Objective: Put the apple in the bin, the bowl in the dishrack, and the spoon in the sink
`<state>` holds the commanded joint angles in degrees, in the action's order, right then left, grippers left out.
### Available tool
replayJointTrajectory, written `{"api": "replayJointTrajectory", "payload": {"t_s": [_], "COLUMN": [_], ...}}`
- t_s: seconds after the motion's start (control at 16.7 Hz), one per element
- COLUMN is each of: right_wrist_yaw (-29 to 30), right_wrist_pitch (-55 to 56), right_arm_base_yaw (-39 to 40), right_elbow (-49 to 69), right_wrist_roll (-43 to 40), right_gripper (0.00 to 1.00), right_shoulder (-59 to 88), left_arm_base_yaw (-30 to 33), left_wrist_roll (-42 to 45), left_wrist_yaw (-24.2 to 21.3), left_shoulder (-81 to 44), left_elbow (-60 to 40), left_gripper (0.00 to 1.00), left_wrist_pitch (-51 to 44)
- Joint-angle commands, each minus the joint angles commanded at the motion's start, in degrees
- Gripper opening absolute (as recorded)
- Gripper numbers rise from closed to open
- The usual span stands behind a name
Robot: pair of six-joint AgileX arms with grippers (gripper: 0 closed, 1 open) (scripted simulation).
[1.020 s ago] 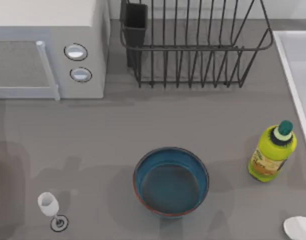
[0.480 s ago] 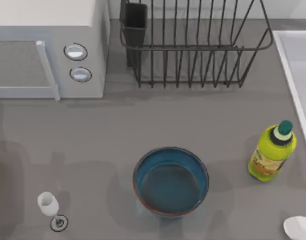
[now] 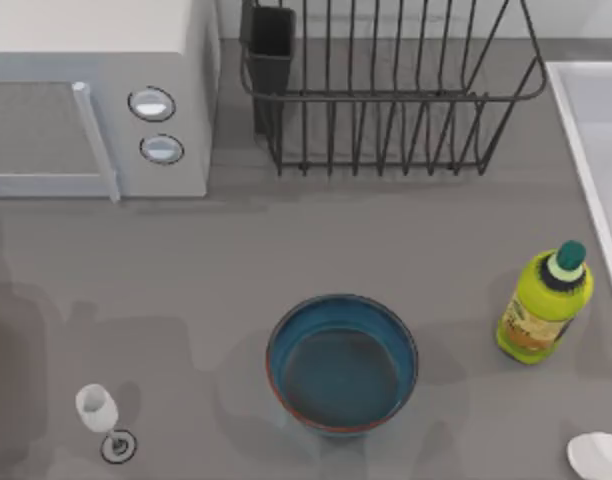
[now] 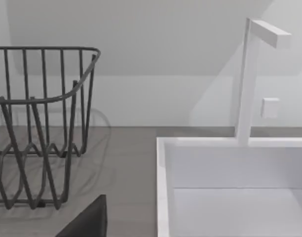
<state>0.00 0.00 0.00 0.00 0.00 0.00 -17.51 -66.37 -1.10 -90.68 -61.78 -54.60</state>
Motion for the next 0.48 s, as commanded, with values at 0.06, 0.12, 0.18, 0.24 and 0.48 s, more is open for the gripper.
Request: {"api": "replayJointTrajectory", "payload": {"t_s": [0.06, 0.12, 0.18, 0.24, 0.48], "right_wrist_yaw": [0.00, 0.00, 0.00, 0.00, 0.00], "right_wrist_pitch": [0.00, 0.00, 0.00, 0.00, 0.00], "right_arm_base_yaw": [0.00, 0.00, 0.00, 0.00, 0.00], "right_elbow": [0.00, 0.00, 0.00, 0.00, 0.00], "right_wrist_roll": [0.00, 0.00, 0.00, 0.00, 0.00], "right_gripper": [1.00, 1.00, 1.00, 1.00, 1.00], "right_shoulder": [0.00, 0.00, 0.00, 0.00, 0.00], "left_arm_base_yaw": [0.00, 0.00, 0.00, 0.00, 0.00], "left_wrist_roll": [0.00, 0.00, 0.00, 0.00, 0.00], "left_wrist_yaw": [0.00, 0.00, 0.00, 0.00, 0.00], "left_shoulder": [0.00, 0.00, 0.00, 0.00, 0.00], "left_elbow": [0.00, 0.00, 0.00, 0.00, 0.00], "left_gripper": [0.00, 0.00, 0.00, 0.08, 0.38], "left_wrist_pitch": [0.00, 0.00, 0.00, 0.00, 0.00]}}
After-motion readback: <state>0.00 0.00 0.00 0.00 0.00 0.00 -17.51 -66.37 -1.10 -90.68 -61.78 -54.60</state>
